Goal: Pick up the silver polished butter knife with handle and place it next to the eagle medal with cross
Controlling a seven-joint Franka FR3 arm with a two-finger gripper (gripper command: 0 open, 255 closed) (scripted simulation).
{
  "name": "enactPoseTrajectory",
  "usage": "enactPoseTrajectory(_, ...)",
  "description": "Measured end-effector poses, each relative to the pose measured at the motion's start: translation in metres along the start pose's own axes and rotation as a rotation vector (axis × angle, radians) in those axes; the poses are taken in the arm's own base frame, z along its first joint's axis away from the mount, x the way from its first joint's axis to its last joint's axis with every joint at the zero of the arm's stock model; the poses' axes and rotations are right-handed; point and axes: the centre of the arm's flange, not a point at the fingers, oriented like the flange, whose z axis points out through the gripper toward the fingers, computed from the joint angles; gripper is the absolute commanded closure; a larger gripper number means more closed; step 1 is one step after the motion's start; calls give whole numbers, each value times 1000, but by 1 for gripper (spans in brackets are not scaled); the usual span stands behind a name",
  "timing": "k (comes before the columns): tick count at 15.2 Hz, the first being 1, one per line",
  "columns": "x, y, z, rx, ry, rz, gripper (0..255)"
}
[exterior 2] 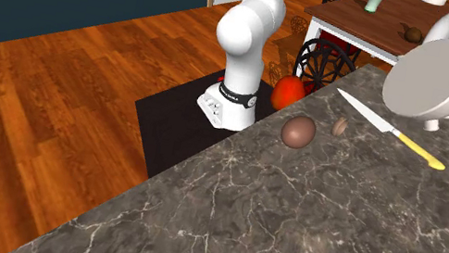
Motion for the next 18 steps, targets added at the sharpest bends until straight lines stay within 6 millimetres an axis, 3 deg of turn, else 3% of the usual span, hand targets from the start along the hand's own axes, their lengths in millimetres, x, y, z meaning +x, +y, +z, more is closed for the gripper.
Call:
enactPoseTrajectory(4,-7,-4,3,24,40,-4,255)
enactPoseTrajectory(11,11,-19,-1,120,147,-9,255)
enactPoseTrajectory(12,12,-19,-3,124,152,-9,0)
enactPoseTrajectory(14,16,-19,-6,124,152,15,0)
enactPoseTrajectory(18,52,-3,-23,130,165,224,0)
